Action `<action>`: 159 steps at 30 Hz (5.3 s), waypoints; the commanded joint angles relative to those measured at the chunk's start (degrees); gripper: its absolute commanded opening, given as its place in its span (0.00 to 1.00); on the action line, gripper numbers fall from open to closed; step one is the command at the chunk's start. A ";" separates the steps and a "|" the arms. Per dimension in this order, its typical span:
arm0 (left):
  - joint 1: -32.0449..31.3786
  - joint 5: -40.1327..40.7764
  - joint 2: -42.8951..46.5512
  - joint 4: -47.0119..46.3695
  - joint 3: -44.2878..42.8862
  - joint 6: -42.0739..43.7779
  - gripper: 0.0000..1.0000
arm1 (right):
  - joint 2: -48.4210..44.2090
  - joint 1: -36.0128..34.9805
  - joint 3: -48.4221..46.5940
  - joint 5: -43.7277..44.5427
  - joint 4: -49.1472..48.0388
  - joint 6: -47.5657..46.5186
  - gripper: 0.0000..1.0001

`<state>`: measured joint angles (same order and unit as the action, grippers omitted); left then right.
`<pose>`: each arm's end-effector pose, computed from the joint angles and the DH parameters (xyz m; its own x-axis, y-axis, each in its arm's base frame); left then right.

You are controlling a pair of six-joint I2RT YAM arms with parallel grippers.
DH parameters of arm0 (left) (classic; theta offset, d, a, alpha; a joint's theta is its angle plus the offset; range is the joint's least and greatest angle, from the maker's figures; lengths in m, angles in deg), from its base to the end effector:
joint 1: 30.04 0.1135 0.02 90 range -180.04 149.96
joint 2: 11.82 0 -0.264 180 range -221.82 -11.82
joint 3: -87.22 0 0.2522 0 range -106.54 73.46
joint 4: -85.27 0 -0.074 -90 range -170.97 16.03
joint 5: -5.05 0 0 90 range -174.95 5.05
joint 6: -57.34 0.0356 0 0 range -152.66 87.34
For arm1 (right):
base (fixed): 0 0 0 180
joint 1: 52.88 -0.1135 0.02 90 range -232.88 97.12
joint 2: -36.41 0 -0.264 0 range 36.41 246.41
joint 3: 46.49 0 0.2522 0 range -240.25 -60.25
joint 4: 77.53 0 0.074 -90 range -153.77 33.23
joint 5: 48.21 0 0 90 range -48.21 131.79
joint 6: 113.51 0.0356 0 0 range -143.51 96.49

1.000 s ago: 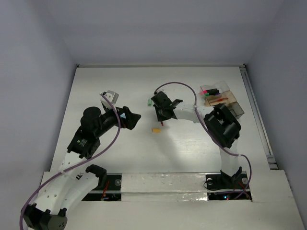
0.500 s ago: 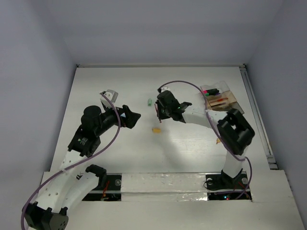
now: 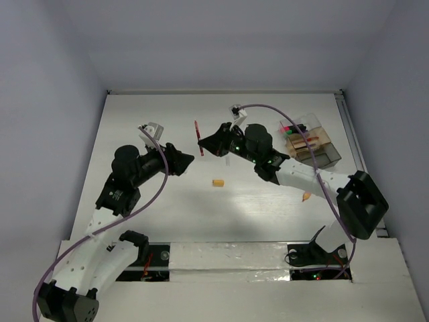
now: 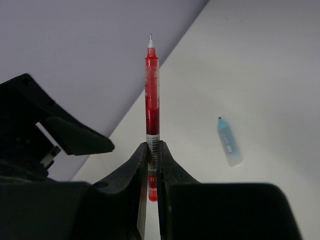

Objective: Sort the stationery into containers
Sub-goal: Pick up the pen from the center of the board, then move the pen cap to the center of the board.

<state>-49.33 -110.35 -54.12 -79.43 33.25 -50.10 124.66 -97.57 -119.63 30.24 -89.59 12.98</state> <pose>0.1627 -0.0731 0.3355 -0.2675 -0.1932 -0.9440 0.6523 0.6848 -0.3250 0.2539 0.2612 0.3058 -0.5247 0.3005 -0.7965 -0.6457 0.4692 0.6024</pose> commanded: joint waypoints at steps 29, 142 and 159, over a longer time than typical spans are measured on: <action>1.89 -4.21 -0.50 -5.23 -0.14 -0.76 0.00 | 0.79 -5.15 3.56 -8.58 -22.00 8.17 0.15; 1.36 0.45 3.37 -1.63 -1.01 1.26 0.00 | 23.55 12.08 -11.91 22.89 35.67 -11.53 0.72; 1.36 0.71 3.28 -1.63 -1.01 1.26 0.00 | 30.84 13.13 -20.16 27.81 37.87 -15.22 0.67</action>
<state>-47.66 -109.74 -51.06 -79.39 33.38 -49.44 153.18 -84.98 -138.38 55.73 -54.73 -0.81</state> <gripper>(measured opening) 0.087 0.687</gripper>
